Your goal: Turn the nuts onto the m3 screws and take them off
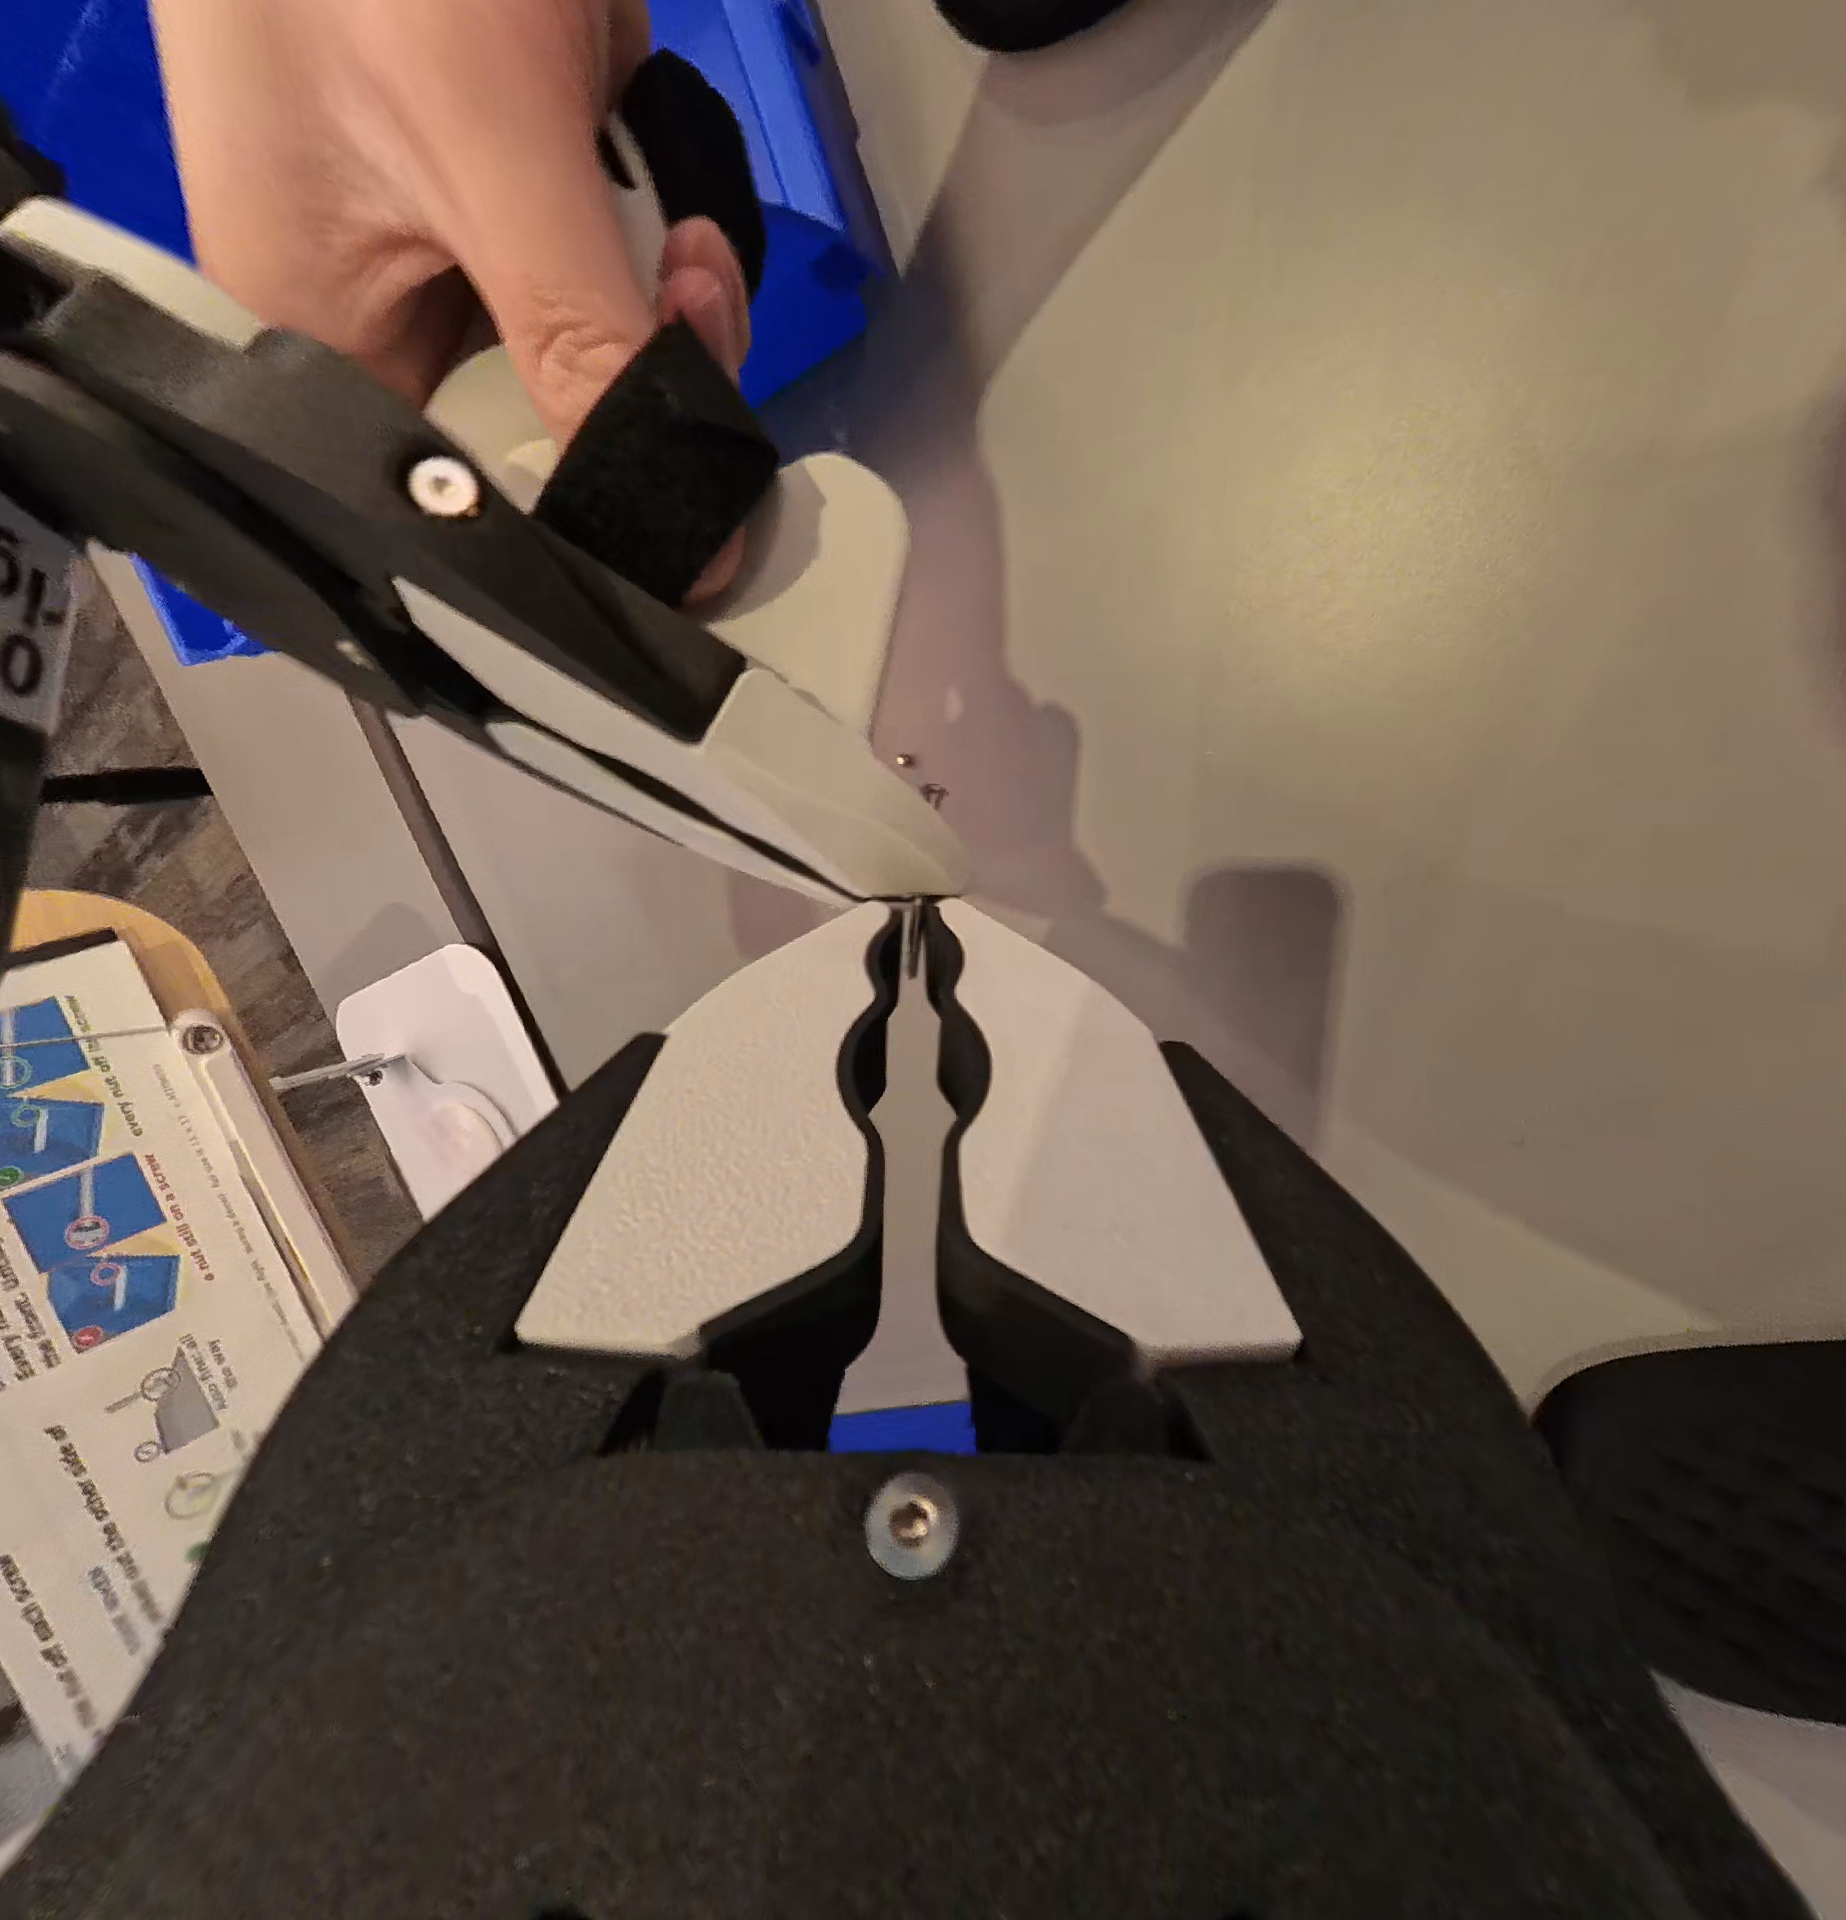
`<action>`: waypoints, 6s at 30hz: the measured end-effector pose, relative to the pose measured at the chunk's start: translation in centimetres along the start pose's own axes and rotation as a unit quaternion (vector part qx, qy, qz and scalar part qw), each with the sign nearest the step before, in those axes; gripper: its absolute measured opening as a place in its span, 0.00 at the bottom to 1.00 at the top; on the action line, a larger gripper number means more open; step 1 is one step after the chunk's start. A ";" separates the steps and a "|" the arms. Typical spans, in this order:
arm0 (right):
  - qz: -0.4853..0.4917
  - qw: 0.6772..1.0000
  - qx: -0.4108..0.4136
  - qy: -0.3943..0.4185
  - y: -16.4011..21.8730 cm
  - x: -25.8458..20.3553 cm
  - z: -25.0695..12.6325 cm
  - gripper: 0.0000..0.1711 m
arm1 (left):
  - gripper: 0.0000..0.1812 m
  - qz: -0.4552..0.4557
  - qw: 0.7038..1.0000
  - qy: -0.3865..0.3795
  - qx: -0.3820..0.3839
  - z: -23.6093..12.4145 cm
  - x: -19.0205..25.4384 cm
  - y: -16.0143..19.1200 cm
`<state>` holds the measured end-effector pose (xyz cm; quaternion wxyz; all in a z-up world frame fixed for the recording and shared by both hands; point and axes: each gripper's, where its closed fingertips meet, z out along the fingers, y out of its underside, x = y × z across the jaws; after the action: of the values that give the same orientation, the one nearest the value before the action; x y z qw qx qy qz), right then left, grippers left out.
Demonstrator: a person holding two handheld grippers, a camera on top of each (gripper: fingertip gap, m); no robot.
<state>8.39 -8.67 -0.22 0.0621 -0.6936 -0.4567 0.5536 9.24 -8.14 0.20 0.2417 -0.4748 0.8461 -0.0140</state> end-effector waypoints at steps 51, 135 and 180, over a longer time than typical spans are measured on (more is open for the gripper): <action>-0.083 0.914 0.389 -0.083 -9.3 -1.6 -7.2 0.01 | 0.02 -0.523 0.634 0.049 0.568 -4.5 -8.8 -0.7; -0.236 0.840 -0.337 0.355 8.5 15.3 -1.2 0.03 | 0.01 -0.461 0.769 -0.223 0.383 -13.4 -4.8 11.3; -0.236 0.860 -0.304 0.335 7.8 14.3 -0.6 0.05 | 0.01 -0.467 0.782 -0.195 0.364 -11.6 -4.7 10.8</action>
<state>12.90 -2.82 -14.79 0.1260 -0.6930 -0.7041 0.0900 -2.22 -0.84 9.57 0.5202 -0.6811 0.3877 -0.3394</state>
